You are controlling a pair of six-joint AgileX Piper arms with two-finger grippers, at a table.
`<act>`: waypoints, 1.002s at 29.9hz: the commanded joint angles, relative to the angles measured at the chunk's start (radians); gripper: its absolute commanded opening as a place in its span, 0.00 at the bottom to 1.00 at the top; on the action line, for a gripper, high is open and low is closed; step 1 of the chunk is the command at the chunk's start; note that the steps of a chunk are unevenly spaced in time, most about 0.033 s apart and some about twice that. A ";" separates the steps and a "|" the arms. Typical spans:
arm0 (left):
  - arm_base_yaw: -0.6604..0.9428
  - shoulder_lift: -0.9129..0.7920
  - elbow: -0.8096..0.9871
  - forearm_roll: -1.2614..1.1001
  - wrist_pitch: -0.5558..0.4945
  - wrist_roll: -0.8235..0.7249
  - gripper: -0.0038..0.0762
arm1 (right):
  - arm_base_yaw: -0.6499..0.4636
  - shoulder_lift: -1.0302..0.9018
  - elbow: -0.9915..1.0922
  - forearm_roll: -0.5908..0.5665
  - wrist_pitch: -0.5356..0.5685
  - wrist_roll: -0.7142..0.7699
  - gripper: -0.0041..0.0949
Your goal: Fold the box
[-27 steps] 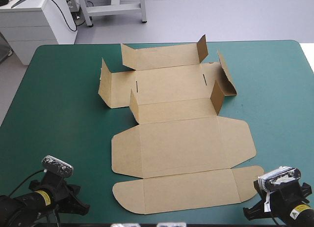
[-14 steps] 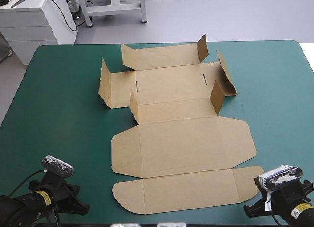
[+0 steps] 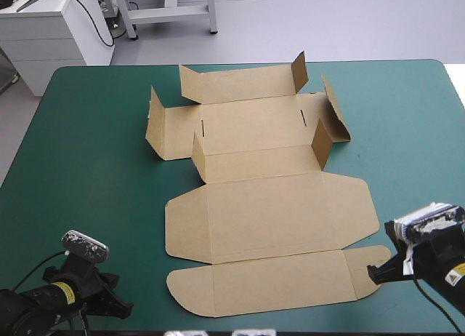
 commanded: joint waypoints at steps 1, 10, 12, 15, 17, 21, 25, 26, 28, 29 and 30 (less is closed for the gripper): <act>-0.004 0.003 -0.023 -0.009 -0.038 -0.002 0.04 | 0.003 0.115 -0.121 0.008 -0.069 -0.018 0.03; -0.004 0.003 -0.023 -0.009 -0.038 0.009 0.04 | 0.003 0.394 -0.340 0.010 -0.065 -0.037 0.03; -0.004 0.003 -0.023 -0.009 -0.038 0.009 0.04 | 0.003 0.458 -0.385 0.013 -0.065 -0.037 0.03; -0.004 0.003 -0.023 -0.009 -0.038 0.009 0.04 | 0.003 0.549 -0.450 0.020 -0.065 -0.037 0.03; -0.004 0.003 -0.023 -0.009 -0.038 0.009 0.04 | 0.003 0.613 -0.491 0.020 -0.065 -0.037 0.03; -0.004 0.003 -0.023 -0.009 -0.038 0.009 0.04 | 0.003 0.730 -0.569 0.020 -0.065 -0.040 0.03; -0.004 0.003 -0.023 -0.009 -0.038 0.009 0.04 | 0.003 0.834 -0.663 0.027 -0.070 -0.055 0.03; -0.004 0.003 -0.023 -0.009 -0.038 0.009 0.04 | 0.003 0.860 -0.688 0.027 -0.070 -0.055 0.03; -0.004 0.003 -0.023 -0.009 -0.038 0.009 0.04 | 0.003 0.909 -0.731 0.027 -0.070 -0.055 0.03; -0.004 0.003 -0.023 -0.009 -0.038 0.009 0.04 | 0.003 0.933 -0.752 0.027 -0.070 -0.055 0.03; -0.004 0.003 -0.023 -0.009 -0.038 0.009 0.04 | 0.003 0.951 -0.769 0.027 -0.070 -0.055 0.03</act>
